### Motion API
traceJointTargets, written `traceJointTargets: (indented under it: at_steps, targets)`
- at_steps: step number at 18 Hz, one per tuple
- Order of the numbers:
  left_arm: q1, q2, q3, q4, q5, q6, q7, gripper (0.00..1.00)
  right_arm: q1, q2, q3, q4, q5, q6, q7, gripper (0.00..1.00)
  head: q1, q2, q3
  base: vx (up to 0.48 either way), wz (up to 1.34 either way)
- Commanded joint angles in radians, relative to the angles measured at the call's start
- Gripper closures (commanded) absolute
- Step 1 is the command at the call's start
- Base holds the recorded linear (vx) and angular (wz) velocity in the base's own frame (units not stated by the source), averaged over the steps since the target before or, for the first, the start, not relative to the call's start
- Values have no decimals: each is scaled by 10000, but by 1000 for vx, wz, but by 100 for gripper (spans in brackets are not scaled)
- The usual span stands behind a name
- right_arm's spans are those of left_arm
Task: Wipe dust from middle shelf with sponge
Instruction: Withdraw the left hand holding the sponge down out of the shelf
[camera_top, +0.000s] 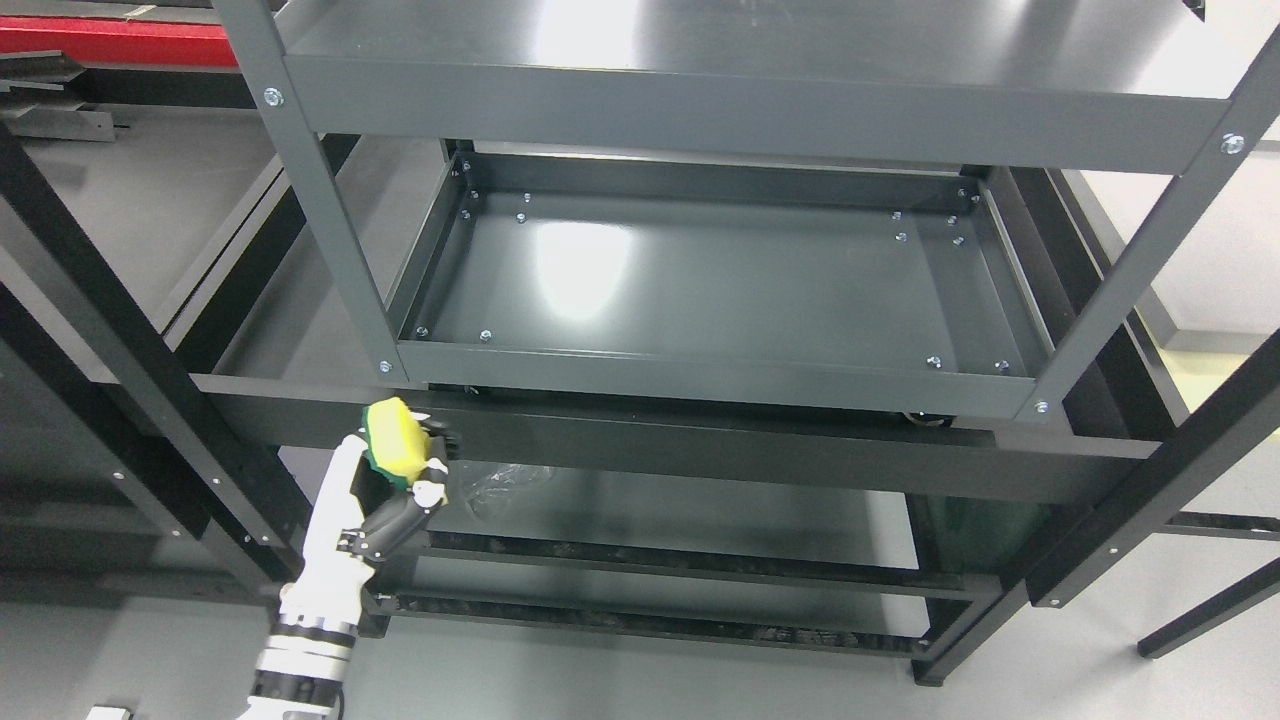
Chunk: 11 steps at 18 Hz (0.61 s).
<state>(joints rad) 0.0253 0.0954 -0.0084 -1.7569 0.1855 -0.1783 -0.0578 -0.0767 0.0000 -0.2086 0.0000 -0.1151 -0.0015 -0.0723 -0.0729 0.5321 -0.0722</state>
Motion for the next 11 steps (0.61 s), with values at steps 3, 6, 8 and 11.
traceJointTargets:
  at_steps: [3, 6, 8, 11]
  targets:
    - [54, -463, 1081, -195, 1, 95, 10, 100, 0, -175, 0, -175, 0, 721, 2, 0, 0, 0, 0, 3, -11]
    - [54, -447, 1081, -195, 1, 95, -5, 100, 0, -175, 0, -175, 0, 721, 2, 0, 0, 0, 0, 0, 0]
    - [69, -402, 1096, -195, 1, 95, -5, 100, 0, -175, 0, -175, 0, 721, 2, 0, 0, 0, 0, 0, 0]
    - [54, -417, 1096, -195, 1, 95, -5, 100, 0, -175, 0, -175, 0, 721, 2, 0, 0, 0, 0, 0, 0]
